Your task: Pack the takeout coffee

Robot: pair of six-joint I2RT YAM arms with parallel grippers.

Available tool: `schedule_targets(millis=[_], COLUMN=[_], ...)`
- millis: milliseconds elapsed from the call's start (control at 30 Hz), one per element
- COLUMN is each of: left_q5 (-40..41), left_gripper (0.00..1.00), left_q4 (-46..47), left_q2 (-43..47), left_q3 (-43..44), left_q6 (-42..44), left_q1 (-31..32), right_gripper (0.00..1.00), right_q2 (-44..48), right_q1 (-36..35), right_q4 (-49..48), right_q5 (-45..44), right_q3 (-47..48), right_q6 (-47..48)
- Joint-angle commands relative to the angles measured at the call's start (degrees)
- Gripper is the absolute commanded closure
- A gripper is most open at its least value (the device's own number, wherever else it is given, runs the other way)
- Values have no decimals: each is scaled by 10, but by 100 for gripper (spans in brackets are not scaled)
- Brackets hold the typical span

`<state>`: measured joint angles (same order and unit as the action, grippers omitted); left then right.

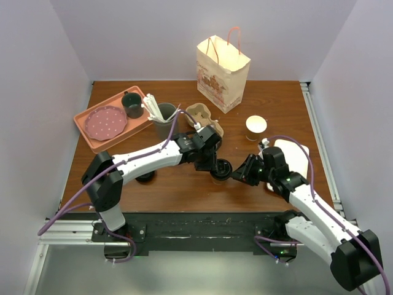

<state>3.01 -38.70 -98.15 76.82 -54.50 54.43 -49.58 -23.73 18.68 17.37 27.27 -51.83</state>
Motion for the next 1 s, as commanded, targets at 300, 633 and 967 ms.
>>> schedule_targets(millis=[300,633,967], left_q5=[31,32,35], left_gripper=[60,60,60], left_q4=[-74,-69,-73], left_q2=[-56,-54,-56], left_q3=[18,-5,-15], left_q6=[29,26,23], left_q1=[1,1,2], right_gripper=[72,79,86], right_q2=[-35,-29,-48], right_q1=[-1,-2,-2], right_q4=[-56,-27,35], right_q5=[15,-31,-113], right_q3=[0,-68,-97], right_q6=[-12,-7,-5])
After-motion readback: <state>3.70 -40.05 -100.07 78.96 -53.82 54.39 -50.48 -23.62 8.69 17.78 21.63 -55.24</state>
